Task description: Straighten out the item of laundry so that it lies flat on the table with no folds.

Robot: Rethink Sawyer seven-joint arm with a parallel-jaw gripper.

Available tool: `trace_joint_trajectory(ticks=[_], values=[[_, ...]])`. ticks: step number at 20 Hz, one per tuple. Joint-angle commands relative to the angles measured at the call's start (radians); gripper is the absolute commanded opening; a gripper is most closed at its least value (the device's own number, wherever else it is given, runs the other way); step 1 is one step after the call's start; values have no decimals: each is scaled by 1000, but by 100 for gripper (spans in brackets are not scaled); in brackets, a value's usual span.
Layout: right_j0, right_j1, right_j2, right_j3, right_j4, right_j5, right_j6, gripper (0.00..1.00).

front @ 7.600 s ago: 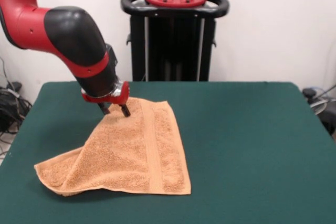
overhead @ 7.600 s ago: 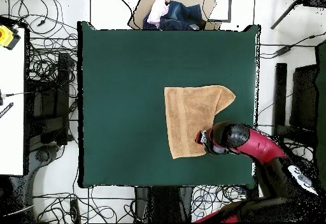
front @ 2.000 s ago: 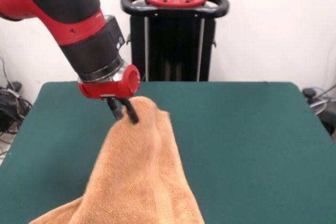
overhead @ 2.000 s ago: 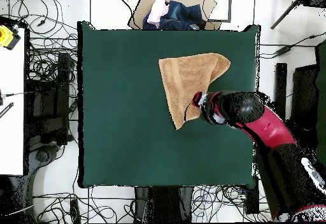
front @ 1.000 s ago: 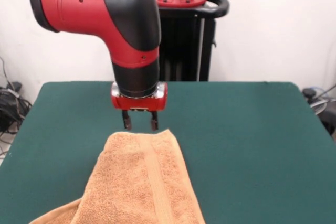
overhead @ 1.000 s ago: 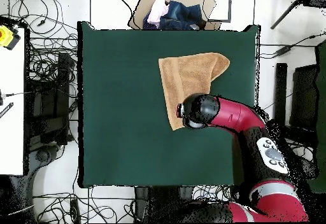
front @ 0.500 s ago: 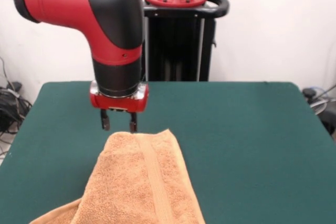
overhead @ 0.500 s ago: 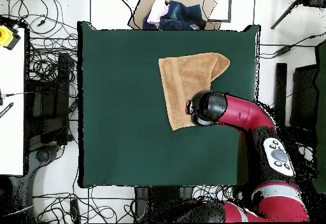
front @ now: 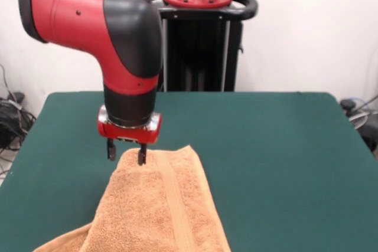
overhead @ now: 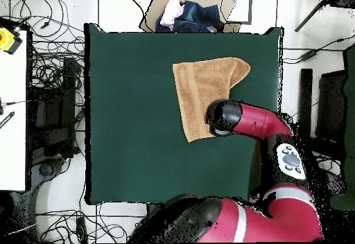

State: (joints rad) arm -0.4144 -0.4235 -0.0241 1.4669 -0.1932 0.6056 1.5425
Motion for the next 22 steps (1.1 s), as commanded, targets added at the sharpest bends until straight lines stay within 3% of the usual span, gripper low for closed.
trace_joint_trajectory(ticks=[1,8,15,22], values=[[68,77,-40,-89,33,201,207,100],[-95,-28,143,100,131,105,74,100],[-84,71,152,79,121,-8,131,100],[-82,117,169,97,111,-164,163,100]])
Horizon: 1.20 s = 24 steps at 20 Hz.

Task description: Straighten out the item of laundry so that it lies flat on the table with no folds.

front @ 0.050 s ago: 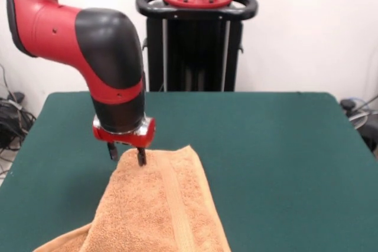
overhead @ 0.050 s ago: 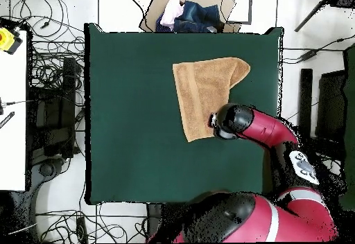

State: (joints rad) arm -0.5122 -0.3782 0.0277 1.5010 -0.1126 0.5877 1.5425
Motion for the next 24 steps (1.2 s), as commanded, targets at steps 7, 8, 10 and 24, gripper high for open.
trace_joint_trajectory(ticks=[7,8,10,24], values=[[39,69,97,49,42,-102,155,100],[39,68,99,52,42,-107,157,100],[46,71,99,55,37,-130,162,100],[127,92,67,63,27,-172,202,100]])
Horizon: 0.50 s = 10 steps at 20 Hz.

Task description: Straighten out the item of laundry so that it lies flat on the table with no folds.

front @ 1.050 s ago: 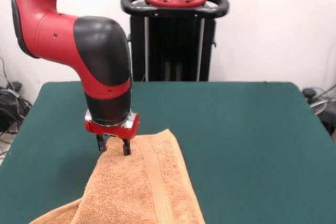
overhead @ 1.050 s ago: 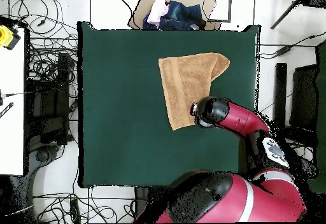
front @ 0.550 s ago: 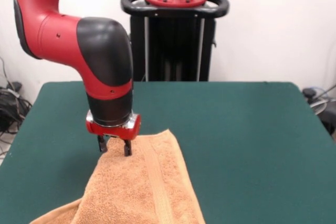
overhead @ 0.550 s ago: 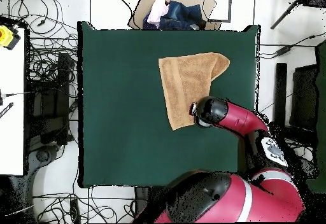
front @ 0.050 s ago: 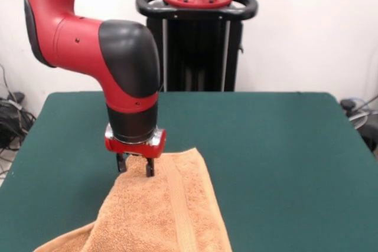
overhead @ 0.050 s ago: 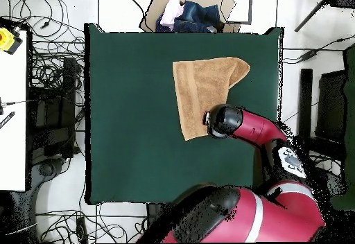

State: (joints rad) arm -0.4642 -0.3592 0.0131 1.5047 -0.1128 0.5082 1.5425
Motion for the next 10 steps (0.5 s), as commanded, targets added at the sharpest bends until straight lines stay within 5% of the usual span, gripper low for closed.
trace_joint_trajectory(ticks=[1,10], values=[[87,77,75,52,30,-88,207,100],[118,76,64,40,39,-58,202,100]])
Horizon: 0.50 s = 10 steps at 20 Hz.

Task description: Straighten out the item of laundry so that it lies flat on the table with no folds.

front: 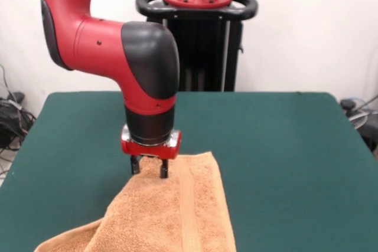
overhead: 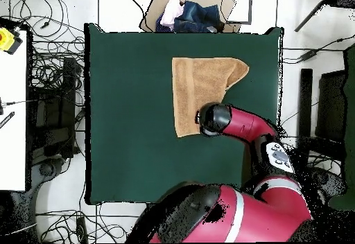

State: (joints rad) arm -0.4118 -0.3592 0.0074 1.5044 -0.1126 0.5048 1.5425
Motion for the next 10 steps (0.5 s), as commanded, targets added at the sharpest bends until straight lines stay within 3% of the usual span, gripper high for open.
trace_joint_trajectory(ticks=[1,10], values=[[70,76,71,37,43,-52,206,100],[99,88,63,6,66,-23,222,100]])
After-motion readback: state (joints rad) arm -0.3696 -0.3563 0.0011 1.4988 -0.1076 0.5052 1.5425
